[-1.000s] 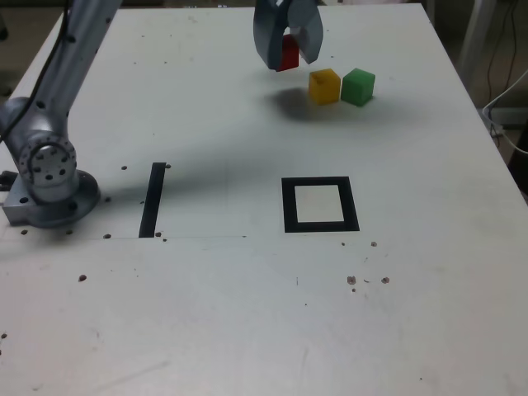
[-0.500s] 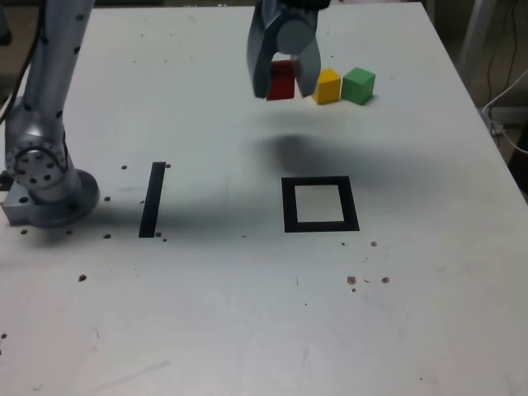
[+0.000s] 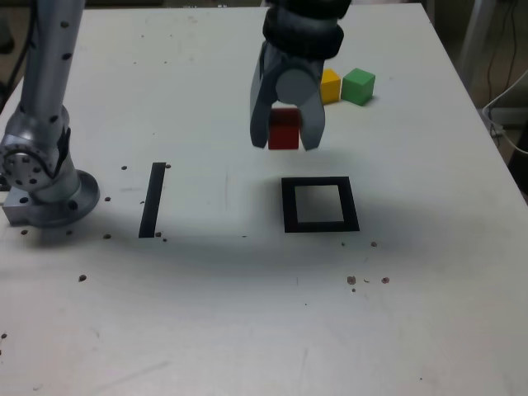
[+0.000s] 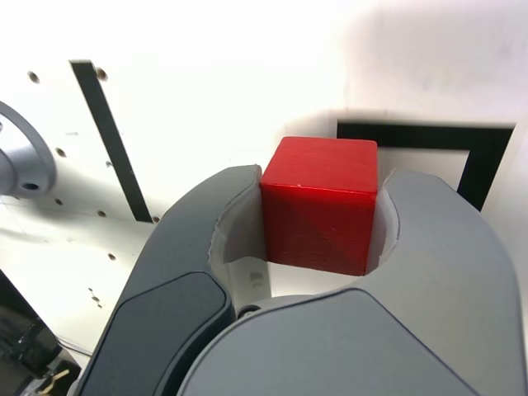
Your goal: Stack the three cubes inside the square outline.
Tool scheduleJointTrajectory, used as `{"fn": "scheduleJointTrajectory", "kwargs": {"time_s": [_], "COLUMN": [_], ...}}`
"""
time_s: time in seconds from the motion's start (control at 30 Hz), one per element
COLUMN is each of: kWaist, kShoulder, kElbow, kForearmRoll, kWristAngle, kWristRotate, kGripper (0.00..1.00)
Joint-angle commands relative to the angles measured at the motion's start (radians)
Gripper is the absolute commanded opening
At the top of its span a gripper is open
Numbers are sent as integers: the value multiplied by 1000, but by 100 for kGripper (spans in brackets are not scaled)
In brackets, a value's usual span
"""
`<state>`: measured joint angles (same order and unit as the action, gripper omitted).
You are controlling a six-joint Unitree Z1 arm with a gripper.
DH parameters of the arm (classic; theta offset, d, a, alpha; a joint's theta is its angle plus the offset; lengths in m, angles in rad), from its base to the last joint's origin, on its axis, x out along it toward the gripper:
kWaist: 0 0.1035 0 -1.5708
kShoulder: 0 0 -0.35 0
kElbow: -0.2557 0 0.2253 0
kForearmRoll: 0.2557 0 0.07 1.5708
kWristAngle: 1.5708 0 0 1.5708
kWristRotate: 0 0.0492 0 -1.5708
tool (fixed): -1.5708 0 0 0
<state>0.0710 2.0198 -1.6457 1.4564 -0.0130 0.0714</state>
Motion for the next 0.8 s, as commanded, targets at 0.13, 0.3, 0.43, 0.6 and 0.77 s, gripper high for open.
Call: {"fn": "scheduleJointTrajectory", "kwargs": {"time_s": [0.13,0.3,0.43,0.6,0.77], "kWaist": [-56,-86,-96,-97,-97], "kShoulder": [1,20,40,61,84], "kElbow": [34,48,47,45,39], "kForearmRoll": [-52,-91,-116,-142,-160], "kWristAngle": [-29,-53,-68,-82,-93], "kWristRotate": [-25,-41,-50,-54,-55], "kGripper": [29,29,29,29,29]}}
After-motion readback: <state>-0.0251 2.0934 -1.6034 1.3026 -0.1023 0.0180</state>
